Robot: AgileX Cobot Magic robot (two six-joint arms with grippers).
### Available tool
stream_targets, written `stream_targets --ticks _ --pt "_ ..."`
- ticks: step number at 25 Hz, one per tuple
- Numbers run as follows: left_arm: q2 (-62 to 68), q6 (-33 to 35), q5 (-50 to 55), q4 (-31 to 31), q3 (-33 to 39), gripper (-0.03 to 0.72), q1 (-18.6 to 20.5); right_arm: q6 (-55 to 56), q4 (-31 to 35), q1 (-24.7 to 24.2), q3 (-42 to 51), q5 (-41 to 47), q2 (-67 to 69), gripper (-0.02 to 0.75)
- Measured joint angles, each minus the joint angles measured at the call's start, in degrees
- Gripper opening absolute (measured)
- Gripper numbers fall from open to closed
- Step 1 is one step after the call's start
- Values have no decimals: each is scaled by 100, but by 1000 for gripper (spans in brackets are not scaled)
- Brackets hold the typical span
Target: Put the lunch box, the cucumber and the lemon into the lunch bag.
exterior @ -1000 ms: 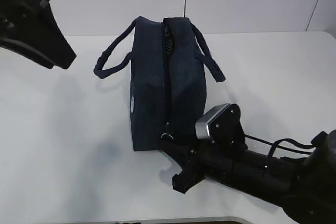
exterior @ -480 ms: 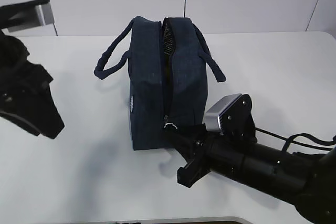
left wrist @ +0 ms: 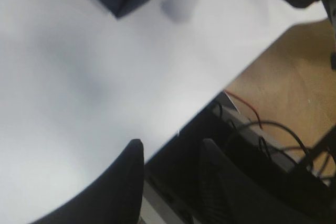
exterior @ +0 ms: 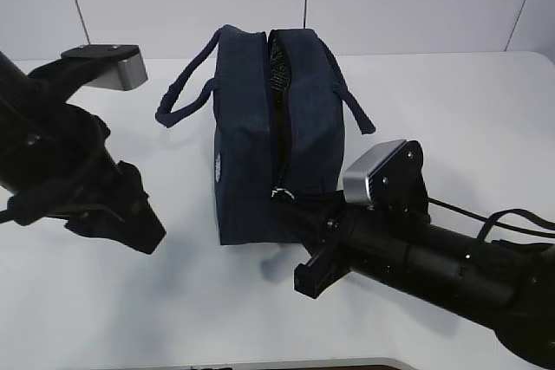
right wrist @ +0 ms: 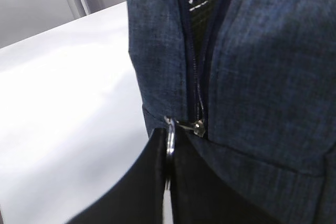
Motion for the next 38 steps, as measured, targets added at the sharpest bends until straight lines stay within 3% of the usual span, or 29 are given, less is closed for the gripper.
stream_targets --ticks 8,13,24,27,29,31,38 --pt "465 68 -1200 0 215 251 -516 0 6 0 13 692 -293 6" --pt "1005 77 -1726 80 215 323 -805 0 6 0 19 809 -298 6" --pt "1527 94 -3499 311 215 357 -886 0 33 0 19 826 -307 6" --pt "1682 94 -3673 311 215 267 -886 0 85 0 19 826 -307 6" --pt "1717 94 -3703 325 215 127 -886 0 108 0 19 826 -307 6" --pt "1717 94 -3743 337 215 48 -886 0 110 0 19 826 -321 6" --pt "1717 94 -3755 349 215 13 -886 0 153 0 27 826 -533 6"
